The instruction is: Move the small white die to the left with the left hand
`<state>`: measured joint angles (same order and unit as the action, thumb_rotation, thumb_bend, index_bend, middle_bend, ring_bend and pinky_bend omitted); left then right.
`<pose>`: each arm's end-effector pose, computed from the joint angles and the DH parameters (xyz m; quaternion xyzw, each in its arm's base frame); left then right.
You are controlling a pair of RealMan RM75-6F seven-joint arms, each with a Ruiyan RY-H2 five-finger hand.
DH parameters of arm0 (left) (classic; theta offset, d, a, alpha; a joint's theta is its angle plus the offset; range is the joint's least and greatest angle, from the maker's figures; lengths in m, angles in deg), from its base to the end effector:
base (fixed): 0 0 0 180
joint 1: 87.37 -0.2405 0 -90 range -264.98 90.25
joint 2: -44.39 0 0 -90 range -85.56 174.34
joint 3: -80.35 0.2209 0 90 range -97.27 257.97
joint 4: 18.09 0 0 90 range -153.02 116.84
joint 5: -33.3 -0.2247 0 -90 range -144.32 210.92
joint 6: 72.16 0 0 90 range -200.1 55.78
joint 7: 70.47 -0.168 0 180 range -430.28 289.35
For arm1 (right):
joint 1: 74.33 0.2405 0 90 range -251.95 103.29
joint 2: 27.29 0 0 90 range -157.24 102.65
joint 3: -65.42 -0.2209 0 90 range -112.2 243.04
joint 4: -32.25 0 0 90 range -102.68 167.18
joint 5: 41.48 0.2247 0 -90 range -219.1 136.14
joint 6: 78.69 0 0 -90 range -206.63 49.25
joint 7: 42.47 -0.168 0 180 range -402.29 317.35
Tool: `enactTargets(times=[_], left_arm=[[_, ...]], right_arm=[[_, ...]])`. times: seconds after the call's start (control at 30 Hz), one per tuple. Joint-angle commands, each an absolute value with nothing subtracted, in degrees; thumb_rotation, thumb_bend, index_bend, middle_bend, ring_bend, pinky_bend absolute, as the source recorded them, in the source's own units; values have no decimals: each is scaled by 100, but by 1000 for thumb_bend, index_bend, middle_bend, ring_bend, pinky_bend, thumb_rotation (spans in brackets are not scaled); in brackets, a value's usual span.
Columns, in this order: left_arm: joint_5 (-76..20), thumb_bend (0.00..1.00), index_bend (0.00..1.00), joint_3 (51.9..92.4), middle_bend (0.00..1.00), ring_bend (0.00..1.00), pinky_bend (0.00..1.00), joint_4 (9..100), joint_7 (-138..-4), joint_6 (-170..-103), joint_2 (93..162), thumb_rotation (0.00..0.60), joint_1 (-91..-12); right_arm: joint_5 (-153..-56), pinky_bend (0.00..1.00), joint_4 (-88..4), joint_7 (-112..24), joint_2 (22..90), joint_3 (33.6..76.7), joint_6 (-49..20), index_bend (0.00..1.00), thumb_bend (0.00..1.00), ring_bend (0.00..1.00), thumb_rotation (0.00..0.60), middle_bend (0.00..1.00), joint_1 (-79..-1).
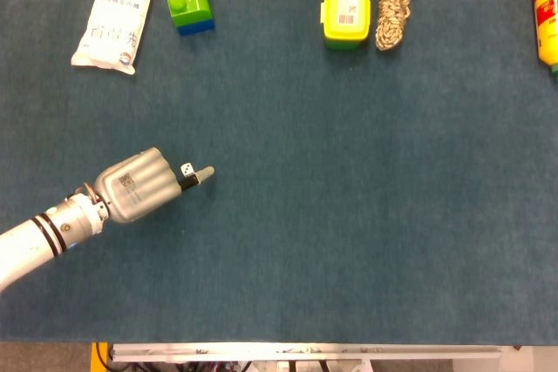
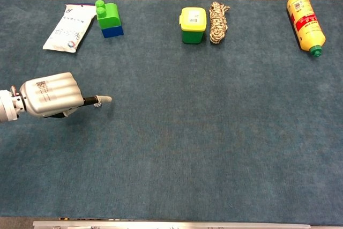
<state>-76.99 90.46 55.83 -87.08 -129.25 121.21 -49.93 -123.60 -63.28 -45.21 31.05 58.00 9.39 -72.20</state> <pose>-0.2175 0.2604 -0.0265 -0.9328 -0.0272 -0.2092 0.2921 -0.2904 -0.2058 0.1797 0.5391 -0.3738 0.4087 0.6345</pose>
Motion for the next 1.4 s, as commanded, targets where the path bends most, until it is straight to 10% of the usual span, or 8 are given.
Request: enactTargets(times=[0.03, 1.4], left_arm=[[-7651, 878, 86, 9037, 1000, 866, 922, 5586, -8818, -12871, 12160, 600, -4979], [-7264, 880, 129, 9305, 1000, 867, 920, 5439, -8962, -13078, 12018, 600, -5295]], right_arm=[[-12355, 326, -6325, -4512, 3111, 5803, 921, 332, 337, 194, 600, 285, -7212], [-12232, 326, -6296, -4453, 3135, 5774, 822, 332, 338, 194, 600, 284, -7177]])
